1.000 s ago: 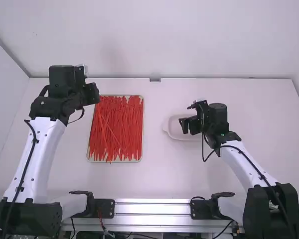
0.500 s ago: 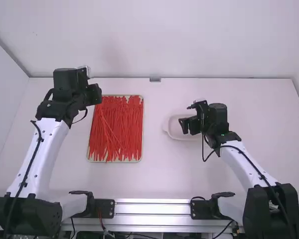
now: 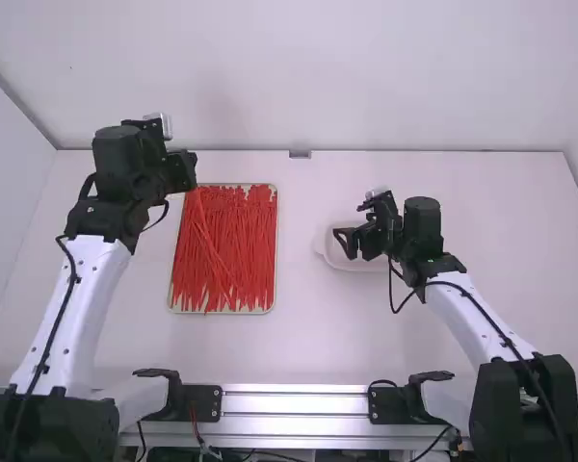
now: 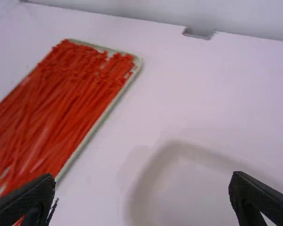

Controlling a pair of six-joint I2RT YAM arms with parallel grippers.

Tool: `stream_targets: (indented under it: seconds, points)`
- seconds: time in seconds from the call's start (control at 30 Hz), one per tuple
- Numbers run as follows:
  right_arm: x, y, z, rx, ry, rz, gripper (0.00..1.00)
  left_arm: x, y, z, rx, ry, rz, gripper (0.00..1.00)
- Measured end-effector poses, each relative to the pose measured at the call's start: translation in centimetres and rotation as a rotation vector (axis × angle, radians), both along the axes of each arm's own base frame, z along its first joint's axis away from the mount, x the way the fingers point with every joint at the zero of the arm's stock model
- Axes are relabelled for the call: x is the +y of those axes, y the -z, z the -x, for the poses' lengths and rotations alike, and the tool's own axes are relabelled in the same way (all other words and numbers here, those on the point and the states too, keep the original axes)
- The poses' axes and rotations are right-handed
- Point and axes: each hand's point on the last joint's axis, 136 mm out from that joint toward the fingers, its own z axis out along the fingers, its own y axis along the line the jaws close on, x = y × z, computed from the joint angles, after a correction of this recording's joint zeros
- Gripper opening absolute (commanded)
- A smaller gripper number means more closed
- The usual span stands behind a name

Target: Fasten the cable tie

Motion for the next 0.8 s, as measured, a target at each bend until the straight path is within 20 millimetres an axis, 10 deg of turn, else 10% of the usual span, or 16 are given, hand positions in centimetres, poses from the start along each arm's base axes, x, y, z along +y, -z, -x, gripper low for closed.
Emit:
stream_targets:
  seconds: [0.3,0.8]
  points:
    - [2.4,-1.7,1.4,-0.021,-0.150,-0.111,0.98,0.0,-3.3,4.8,-0.083,0.000,-0.001,0.01]
    - [5.1,-3.9,5.0,0.004,-0.390,-0.276,0.98,-0.6,1.6,8.8,-0.252,0.000,0.080,0.01]
